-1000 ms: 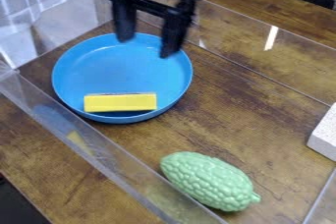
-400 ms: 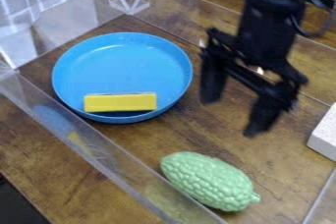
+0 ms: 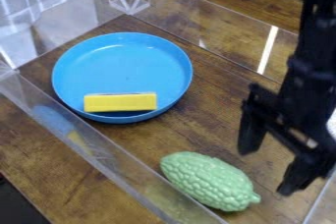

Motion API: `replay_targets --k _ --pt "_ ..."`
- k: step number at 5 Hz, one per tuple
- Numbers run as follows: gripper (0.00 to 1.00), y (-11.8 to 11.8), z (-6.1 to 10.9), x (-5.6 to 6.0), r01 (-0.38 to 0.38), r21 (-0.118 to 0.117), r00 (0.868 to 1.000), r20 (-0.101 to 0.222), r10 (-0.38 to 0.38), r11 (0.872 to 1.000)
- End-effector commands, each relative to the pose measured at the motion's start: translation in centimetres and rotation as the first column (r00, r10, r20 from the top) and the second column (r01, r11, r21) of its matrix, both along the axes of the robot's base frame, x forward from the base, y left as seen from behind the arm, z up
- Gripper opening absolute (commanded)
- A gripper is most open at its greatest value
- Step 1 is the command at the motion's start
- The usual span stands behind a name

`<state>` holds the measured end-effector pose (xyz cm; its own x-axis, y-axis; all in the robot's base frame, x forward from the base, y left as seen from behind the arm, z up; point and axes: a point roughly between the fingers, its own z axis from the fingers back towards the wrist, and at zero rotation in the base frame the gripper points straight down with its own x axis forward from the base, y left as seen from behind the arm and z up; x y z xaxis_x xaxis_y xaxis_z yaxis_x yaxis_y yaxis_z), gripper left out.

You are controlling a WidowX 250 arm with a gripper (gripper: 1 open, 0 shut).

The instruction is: Put the white object in the blue tray

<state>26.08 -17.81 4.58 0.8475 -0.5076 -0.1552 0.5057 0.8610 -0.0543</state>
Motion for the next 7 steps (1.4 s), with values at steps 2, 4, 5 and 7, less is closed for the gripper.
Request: replay_targets --k 2,4,5,7 --pt "1.0 -0.1 -1.5 0.8 0.044 -0.017 0.998 0.041 -0.043 0.999" --pt "1.0 0.3 -1.9 1.3 0.06 -0.013 0.997 0.041 -0.059 0.998" --pt "1.0 0.3 -2.0 1.5 0.068 -0.013 0.997 0.039 -0.067 0.998" --pt "1.0 0.5 -2.2 1.9 0.08 -0.011 0.996 0.036 -0.08 0.997"
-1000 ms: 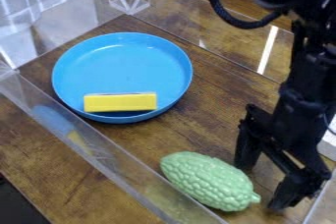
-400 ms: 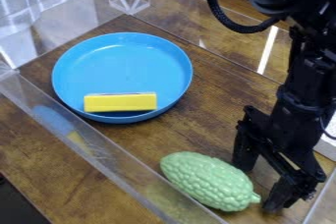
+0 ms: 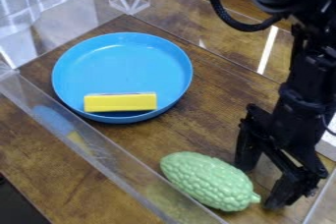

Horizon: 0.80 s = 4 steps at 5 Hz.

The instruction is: Put the white object in the blue tray

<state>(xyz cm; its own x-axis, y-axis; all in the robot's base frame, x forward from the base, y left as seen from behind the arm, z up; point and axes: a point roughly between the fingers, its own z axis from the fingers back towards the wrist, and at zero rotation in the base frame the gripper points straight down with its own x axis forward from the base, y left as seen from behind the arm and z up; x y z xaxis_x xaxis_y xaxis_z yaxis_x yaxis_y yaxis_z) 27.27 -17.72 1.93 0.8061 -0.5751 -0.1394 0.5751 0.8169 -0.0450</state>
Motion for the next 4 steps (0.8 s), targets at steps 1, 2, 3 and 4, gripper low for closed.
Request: replay_targets --k 1,2,3,4 --pt "1.0 0.57 0.38 0.96 0.004 -0.011 1.0 0.015 -0.004 1.0" --pt "1.0 0.73 0.3 1.2 0.009 -0.009 1.0 0.015 -0.009 1.0" --pt "1.0 0.74 0.2 1.4 0.014 -0.008 1.0 0.015 -0.014 1.0" --pt "1.0 0.73 0.18 1.59 0.018 -0.008 1.0 0.016 -0.018 1.0"
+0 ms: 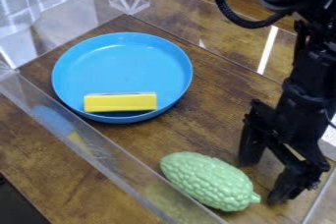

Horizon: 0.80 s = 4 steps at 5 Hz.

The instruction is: Put the white object in the blue tray

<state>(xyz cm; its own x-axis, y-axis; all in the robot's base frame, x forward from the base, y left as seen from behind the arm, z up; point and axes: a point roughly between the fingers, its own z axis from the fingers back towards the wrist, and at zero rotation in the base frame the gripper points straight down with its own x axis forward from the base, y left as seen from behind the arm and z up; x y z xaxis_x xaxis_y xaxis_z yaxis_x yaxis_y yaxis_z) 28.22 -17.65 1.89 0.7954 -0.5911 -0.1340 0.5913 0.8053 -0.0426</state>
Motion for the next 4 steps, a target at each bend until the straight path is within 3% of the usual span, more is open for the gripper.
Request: replay_targets --k 1,4 --pt "1.0 0.7 0.19 0.73 0.002 -0.008 1.0 0.01 -0.001 1.0" --pt "1.0 0.92 0.13 1.31 0.003 0.005 1.0 -0.001 -0.003 1.0"
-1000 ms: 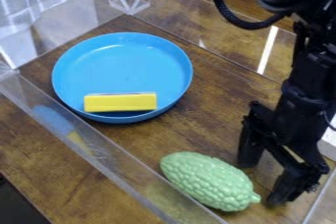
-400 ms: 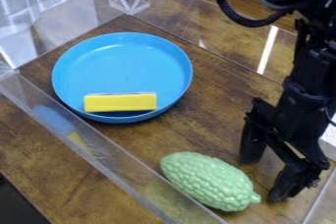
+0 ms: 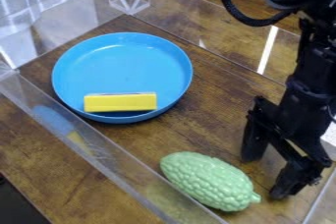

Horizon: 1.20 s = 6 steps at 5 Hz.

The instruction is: Put the white object in the blue tray

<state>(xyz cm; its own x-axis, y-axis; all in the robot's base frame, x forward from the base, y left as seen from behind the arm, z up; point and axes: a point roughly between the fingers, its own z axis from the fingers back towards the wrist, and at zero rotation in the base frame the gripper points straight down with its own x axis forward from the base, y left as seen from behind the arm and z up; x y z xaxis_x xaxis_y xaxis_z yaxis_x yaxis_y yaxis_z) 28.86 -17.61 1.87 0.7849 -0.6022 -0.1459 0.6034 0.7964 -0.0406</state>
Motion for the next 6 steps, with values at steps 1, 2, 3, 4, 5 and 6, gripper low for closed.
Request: replay_targets --k 1,2,3,4,5,6 --pt "1.0 0.9 0.2 1.0 -0.011 0.001 1.0 0.003 0.011 1.0" --pt "1.0 0.9 0.2 1.2 -0.01 0.006 1.0 0.0 0.01 1.0" --pt "1.0 0.9 0.1 1.4 -0.008 0.009 1.0 -0.003 0.008 1.0" --pt "1.0 0.8 0.1 1.7 -0.006 0.012 1.0 -0.006 0.006 1.0" --pt "1.0 0.8 0.1 1.9 -0.004 0.016 1.0 -0.009 0.004 1.0" --pt "0.0 0.8 0.1 2.1 0.0 0.02 1.0 -0.011 0.0 1.0"
